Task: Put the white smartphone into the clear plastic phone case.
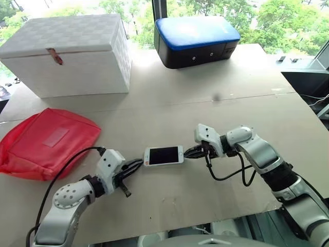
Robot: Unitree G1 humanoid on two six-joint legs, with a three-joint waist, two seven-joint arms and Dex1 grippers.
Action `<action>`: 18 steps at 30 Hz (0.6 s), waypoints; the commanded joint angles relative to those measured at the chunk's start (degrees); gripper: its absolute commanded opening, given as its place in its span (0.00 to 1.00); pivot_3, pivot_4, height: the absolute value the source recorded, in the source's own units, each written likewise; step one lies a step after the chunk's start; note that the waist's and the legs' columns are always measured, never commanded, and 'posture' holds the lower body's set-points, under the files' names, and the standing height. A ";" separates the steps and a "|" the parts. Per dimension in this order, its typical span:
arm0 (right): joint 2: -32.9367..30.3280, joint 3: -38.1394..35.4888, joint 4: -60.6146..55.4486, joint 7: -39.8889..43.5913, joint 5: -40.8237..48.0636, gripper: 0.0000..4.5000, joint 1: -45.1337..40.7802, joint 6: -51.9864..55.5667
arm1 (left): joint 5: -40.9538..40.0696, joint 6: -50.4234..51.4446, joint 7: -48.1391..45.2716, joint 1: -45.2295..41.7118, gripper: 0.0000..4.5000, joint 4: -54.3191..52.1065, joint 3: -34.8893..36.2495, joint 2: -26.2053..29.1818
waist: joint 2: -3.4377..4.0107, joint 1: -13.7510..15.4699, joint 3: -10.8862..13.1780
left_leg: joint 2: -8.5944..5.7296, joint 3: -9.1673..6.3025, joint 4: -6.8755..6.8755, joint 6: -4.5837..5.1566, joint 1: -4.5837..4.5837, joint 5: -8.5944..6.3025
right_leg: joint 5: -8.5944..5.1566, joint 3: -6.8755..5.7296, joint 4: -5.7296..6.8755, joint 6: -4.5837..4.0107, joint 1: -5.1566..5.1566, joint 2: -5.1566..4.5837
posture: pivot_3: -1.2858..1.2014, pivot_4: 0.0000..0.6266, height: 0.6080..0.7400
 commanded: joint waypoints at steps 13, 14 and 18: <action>3.74 -3.02 4.21 -2.76 0.25 0.00 -3.12 -6.11 | -1.31 -0.17 -2.11 -1.74 0.03 -2.58 -1.14 -0.22 | -0.06 0.12 0.06 | -0.05 0.08 0.03 -0.13 -0.07 0.08 | 0.00 0.08 -0.01 0.00 0.01 -0.03 | 0.52 0.24 0.96; 3.10 -3.89 3.42 -2.72 0.74 0.00 -2.54 -5.58 | -1.20 -0.55 -2.35 -1.83 0.03 -1.62 -0.27 0.16 | -0.06 0.15 0.06 | -0.05 0.08 0.03 -0.13 -0.06 0.08 | 0.00 0.07 0.00 0.00 0.01 -0.03 | 0.52 0.24 0.96; -0.91 -5.57 -0.44 -3.07 0.12 0.00 -0.61 -5.12 | -1.80 -1.05 -3.35 -2.96 0.03 0.28 2.48 1.51 | -0.06 0.18 0.09 | -0.05 0.06 0.03 -0.13 -0.07 0.08 | 0.00 0.06 0.00 0.00 0.01 -0.04 | 0.52 0.24 0.96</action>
